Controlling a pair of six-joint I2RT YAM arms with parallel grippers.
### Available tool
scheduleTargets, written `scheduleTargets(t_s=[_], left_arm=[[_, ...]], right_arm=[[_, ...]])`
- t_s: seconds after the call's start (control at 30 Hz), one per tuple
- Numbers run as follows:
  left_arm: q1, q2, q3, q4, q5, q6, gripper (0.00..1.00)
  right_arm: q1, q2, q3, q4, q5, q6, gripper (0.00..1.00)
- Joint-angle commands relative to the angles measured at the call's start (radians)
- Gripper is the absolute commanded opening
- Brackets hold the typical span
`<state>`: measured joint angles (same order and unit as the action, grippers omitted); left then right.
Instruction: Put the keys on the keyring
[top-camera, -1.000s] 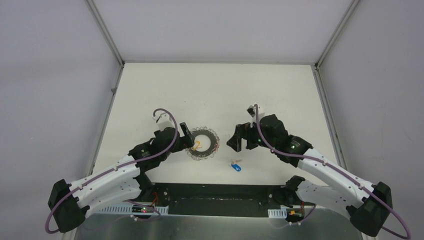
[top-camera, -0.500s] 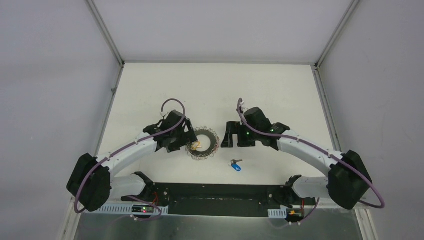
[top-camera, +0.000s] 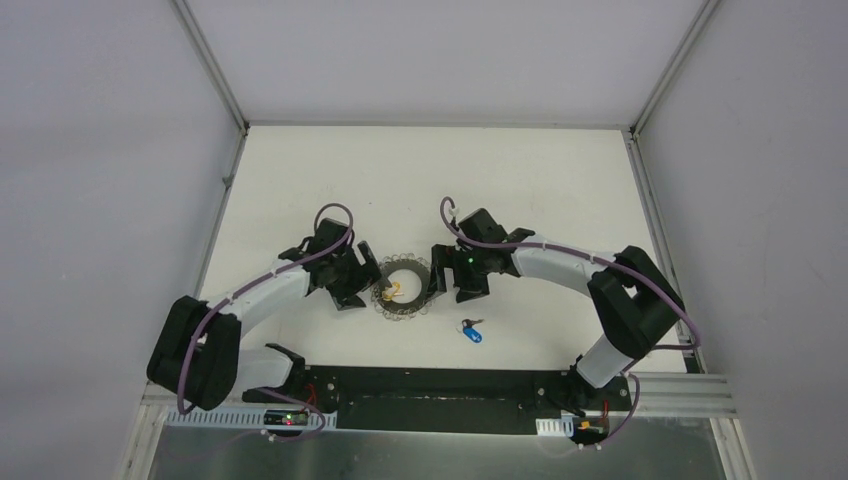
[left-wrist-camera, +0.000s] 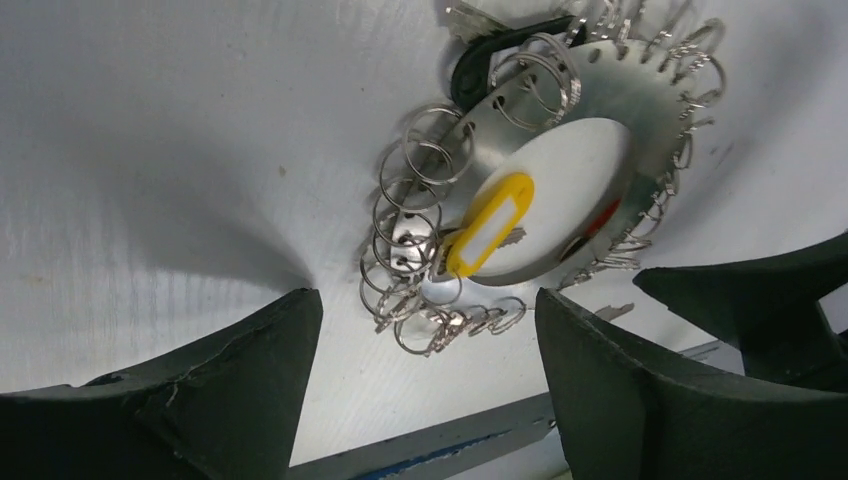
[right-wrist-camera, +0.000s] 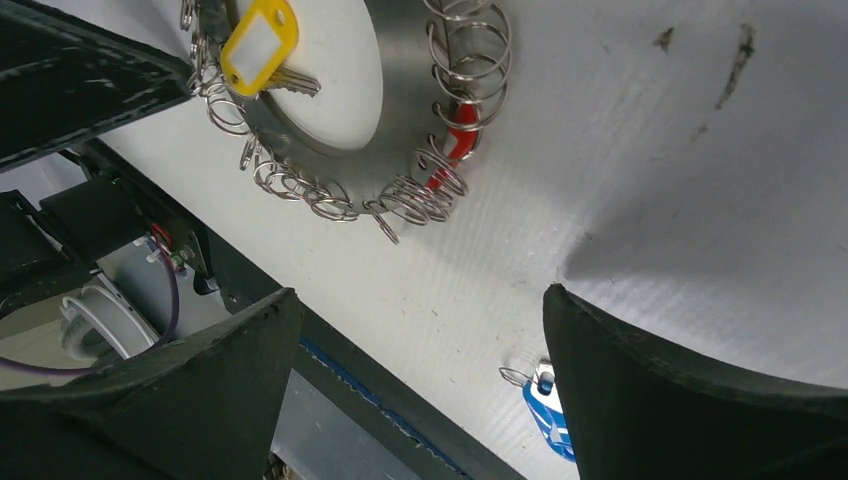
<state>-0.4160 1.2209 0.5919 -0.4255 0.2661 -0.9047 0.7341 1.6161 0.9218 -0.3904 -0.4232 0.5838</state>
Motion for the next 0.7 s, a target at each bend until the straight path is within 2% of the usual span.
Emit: scheduleTargets(t_s=[0.0,0.27,0.33,0.5,0.67], left_arm=[[0.02,0.105,0.046,0.054,0.098,0.011,0.74],[0.02,0.186,0.076,0.012,0.069,0.02,0.31],[0.019,0.188,0.065,0.013,0.083,0.005,0.24],[-0.009,0.17,0.028,0.018,0.101,-0.048,0.16],[-0.084,0.136,-0.002,0.07,0.105,-0.128,0.14]], right_arm=[[-0.004,0.03,0.057,0.038,-0.059,0.015,0.92],[-0.004,-0.004,0.023,0.031,-0.06,0.01,0.9],[-0.004,-0.02,0.014,0.023,-0.056,0.004,0.9],[-0.004,-0.051,0.003,-0.012,-0.051,-0.033,0.9],[-0.004,-0.064,-0.003,-0.027,-0.044,-0.047,0.9]])
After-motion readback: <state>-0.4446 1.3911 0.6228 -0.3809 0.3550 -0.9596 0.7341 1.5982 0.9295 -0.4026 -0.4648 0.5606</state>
